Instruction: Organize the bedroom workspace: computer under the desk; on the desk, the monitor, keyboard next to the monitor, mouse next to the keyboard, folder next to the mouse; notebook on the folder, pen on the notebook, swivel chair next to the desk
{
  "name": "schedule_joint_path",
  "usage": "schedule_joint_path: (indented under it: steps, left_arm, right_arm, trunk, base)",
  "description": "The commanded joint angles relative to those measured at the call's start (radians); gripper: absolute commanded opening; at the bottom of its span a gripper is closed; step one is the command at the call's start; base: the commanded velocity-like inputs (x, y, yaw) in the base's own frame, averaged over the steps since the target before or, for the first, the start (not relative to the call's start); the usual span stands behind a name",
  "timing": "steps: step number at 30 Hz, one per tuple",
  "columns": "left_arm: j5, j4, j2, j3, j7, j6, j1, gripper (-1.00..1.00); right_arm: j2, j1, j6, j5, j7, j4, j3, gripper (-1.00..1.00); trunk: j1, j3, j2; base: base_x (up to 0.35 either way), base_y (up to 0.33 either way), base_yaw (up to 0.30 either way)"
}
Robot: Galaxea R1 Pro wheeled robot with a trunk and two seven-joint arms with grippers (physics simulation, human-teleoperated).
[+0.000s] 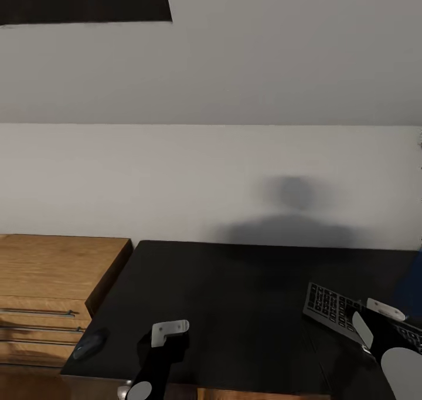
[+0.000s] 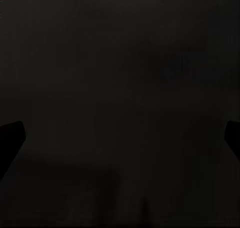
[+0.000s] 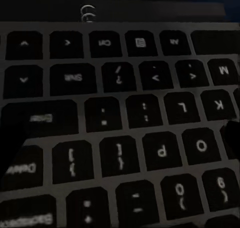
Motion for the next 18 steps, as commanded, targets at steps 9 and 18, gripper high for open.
schedule_joint_path:
  steps: [9, 18]
  left_arm:
    - [0.009, -0.001, 0.000, -0.001, 0.008, 0.002, 0.000, 1.00]
    - [0.009, 0.001, 0.000, -0.001, 0.008, 0.002, 0.000, 1.00]
  right_arm:
    - [0.006, 0.000, 0.001, -0.023, 0.000, 0.025, 0.004, 1.00]
    - [0.008, 0.000, -0.001, -0.024, 0.003, 0.022, 0.018, 1.00]
  trunk:
    - [0.000, -0.001, -0.001]
    - [0.000, -0.001, -0.001]
  base:
    - [-0.105, 0.078, 0.000]
    - [-0.134, 0.105, 0.000]
